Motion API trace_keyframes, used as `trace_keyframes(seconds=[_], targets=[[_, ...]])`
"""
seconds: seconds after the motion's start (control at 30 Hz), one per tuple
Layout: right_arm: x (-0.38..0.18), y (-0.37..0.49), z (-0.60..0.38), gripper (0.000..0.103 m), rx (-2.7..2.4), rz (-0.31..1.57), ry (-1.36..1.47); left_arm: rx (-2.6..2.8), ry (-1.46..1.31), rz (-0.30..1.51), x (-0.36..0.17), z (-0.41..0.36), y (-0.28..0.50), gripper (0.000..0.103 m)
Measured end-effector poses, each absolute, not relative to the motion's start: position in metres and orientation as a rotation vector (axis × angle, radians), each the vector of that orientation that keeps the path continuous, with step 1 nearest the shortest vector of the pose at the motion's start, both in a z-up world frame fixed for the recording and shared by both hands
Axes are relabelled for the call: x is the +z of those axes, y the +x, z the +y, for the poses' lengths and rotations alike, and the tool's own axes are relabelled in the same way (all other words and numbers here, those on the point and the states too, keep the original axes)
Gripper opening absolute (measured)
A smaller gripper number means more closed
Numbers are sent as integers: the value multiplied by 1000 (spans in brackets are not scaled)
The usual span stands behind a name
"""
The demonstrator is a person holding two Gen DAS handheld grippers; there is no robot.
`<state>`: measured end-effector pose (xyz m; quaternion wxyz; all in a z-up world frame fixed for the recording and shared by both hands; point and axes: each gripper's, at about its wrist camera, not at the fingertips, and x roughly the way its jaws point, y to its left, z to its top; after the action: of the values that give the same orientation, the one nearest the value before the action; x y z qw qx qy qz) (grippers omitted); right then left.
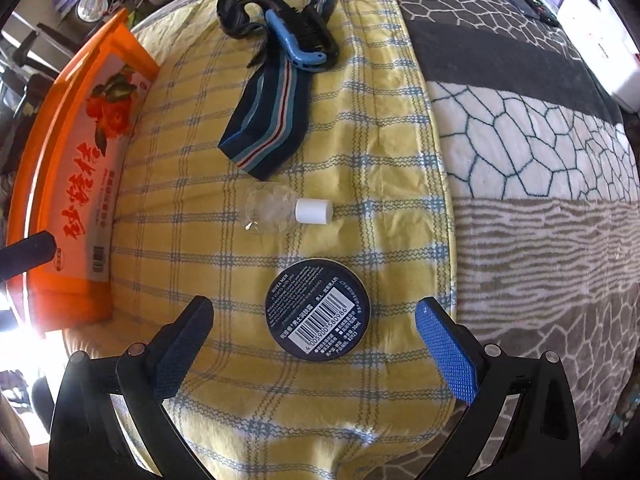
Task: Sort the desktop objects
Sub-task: 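Move the right tool over the black NIVEA tin and close on it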
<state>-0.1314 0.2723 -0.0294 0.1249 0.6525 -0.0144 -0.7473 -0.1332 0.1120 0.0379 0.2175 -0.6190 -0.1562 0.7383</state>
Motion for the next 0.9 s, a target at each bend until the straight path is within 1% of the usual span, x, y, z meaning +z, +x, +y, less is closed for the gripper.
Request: trace_keyframes(seconds=[0.13, 0.27, 0.33, 0.37, 0.43, 0.47, 0.6, 0.73, 0.9], targets=[[-46, -131, 271, 103, -2131, -29, 1980, 2034, -1710, -444, 35, 105, -132, 103], [-49, -132, 272, 103, -2126, -7, 2010, 2014, -1695, -453, 34, 102, -130, 103], [-52, -133, 266, 103, -2104, 63, 2031, 2010, -1694, -444, 34, 102, -128, 103], [-54, -134, 260, 103, -2091, 126, 2047, 2007, -1692, -442, 34, 102, -128, 103], [-61, -134, 246, 103, -2063, 310, 2077, 1999, -1687, -451, 34, 102, -126, 103], [-60, -135, 242, 103, -2072, 342, 2053, 1995, -1681, -460, 34, 101, -126, 103], [-60, -134, 247, 103, -2065, 343, 2030, 1987, -1671, -479, 35, 99, -125, 103], [-57, -126, 254, 103, -2154, 303, 1958, 1976, -1674, -489, 33, 100, -124, 103], [-57, -128, 257, 103, -2157, 275, 1993, 1968, -1671, -502, 32, 100, -123, 103]])
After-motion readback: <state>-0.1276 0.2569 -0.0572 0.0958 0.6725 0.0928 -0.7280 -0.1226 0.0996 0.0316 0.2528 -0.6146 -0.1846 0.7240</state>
